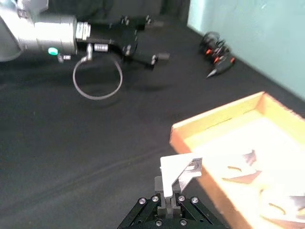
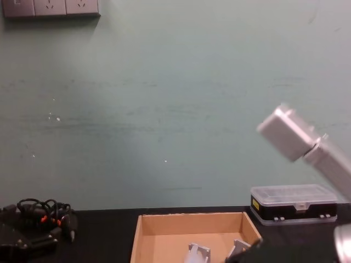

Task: Use one hand to pick up the angle iron from the table and place it into the box.

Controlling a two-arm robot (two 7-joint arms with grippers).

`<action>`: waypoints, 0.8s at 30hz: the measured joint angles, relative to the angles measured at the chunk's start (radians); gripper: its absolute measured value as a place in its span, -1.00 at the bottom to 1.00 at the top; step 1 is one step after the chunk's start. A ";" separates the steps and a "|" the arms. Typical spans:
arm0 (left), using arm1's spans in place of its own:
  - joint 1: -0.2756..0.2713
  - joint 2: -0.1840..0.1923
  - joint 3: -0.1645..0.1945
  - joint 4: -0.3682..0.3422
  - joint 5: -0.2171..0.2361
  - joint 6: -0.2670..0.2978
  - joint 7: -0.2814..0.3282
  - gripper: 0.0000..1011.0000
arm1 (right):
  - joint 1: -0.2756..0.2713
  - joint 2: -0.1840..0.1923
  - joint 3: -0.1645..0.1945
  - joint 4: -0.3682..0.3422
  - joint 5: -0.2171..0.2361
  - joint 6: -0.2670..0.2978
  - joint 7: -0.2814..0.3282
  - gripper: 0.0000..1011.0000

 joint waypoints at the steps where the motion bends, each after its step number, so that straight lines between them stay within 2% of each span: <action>1: 0.000 0.000 0.000 0.000 0.000 0.000 0.000 1.00 | -0.006 0.006 0.007 -0.016 0.003 0.001 -0.005 -0.88; 7: 0.000 0.000 0.000 0.000 0.000 0.000 0.000 1.00 | -0.048 0.045 0.066 -0.110 0.021 0.009 -0.059 -0.88; 13: 0.000 0.000 0.000 0.000 0.000 0.000 0.000 1.00 | -0.061 0.053 0.124 -0.130 0.026 0.015 -0.117 -0.88; 14: 0.000 0.000 0.000 0.000 0.000 0.000 0.000 1.00 | -0.061 0.053 0.124 -0.130 0.026 0.015 -0.117 -0.88; 17: 0.000 0.000 0.000 0.000 0.000 0.000 0.000 1.00 | -0.048 0.040 0.143 -0.101 0.023 0.016 -0.139 -0.88; 20: 0.000 0.000 0.000 0.000 0.000 0.000 0.000 1.00 | -0.019 0.016 0.151 -0.042 0.013 0.012 -0.147 -0.88; 22: 0.000 0.000 0.000 0.000 0.000 0.000 0.000 1.00 | 0.021 -0.015 0.150 0.038 0.001 0.000 -0.147 -0.88; 24: 0.000 0.000 0.000 0.000 0.000 0.000 0.000 1.00 | 0.044 -0.034 0.147 0.083 -0.004 -0.007 -0.144 -0.88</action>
